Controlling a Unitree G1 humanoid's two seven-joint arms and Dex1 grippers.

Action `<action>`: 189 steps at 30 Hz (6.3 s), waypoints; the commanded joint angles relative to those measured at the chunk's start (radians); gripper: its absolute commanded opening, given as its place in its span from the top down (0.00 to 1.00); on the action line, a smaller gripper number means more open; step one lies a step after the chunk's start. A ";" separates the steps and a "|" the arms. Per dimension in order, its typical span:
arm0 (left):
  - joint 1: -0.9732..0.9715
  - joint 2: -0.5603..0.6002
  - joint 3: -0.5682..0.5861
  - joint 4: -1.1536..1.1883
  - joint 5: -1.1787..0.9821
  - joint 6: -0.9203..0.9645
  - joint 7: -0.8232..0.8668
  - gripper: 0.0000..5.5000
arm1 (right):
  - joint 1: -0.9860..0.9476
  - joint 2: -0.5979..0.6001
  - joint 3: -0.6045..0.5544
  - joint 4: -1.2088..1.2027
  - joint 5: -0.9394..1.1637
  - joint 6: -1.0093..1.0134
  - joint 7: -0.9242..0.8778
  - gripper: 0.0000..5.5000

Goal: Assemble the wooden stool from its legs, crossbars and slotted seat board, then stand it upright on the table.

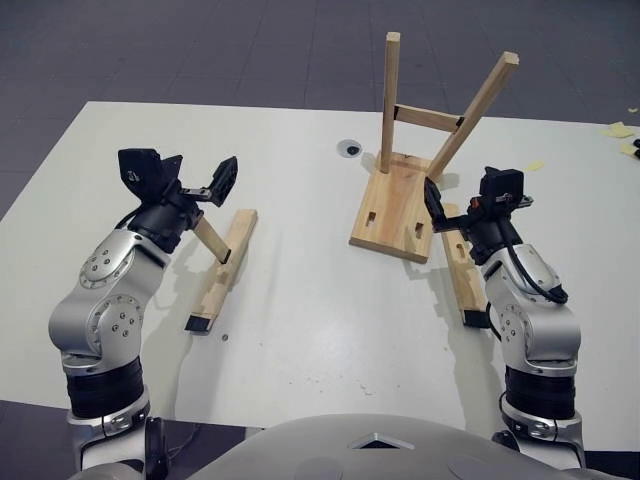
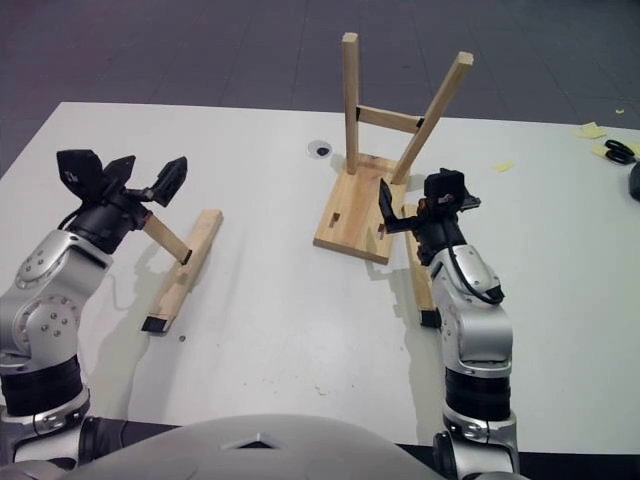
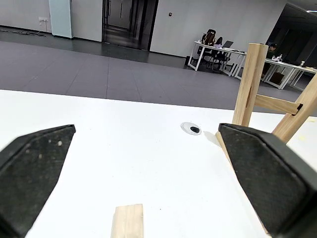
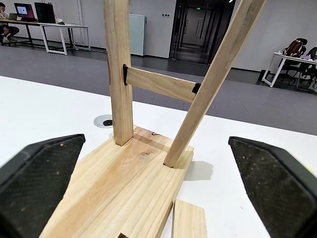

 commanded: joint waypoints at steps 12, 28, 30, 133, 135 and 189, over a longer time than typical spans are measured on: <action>-0.254 0.040 0.075 -0.002 -0.049 0.041 0.029 0.02 | -0.015 0.001 0.000 -0.005 -0.002 0.001 0.001 0.02; 0.100 -0.026 -0.085 0.068 0.076 0.044 -0.005 0.02 | -0.019 -0.020 -0.021 0.014 -0.002 -0.003 0.011 0.02; 0.090 -0.030 -0.077 0.065 0.071 0.038 -0.007 0.02 | -0.017 -0.020 -0.020 0.014 -0.002 -0.004 0.012 0.02; -0.324 0.137 -0.269 0.050 0.322 -0.191 -0.249 0.62 | -0.341 0.224 -0.244 -0.024 1.016 0.235 -0.127 0.02; -0.313 0.110 -0.330 0.037 0.343 -0.241 -0.276 0.62 | -0.405 0.199 -0.259 0.030 1.134 0.254 -0.179 0.02; -0.202 -0.196 -0.098 -0.123 -0.048 -0.191 -0.204 0.33 | -0.203 -0.080 -0.220 0.117 0.794 -0.015 -0.357 0.81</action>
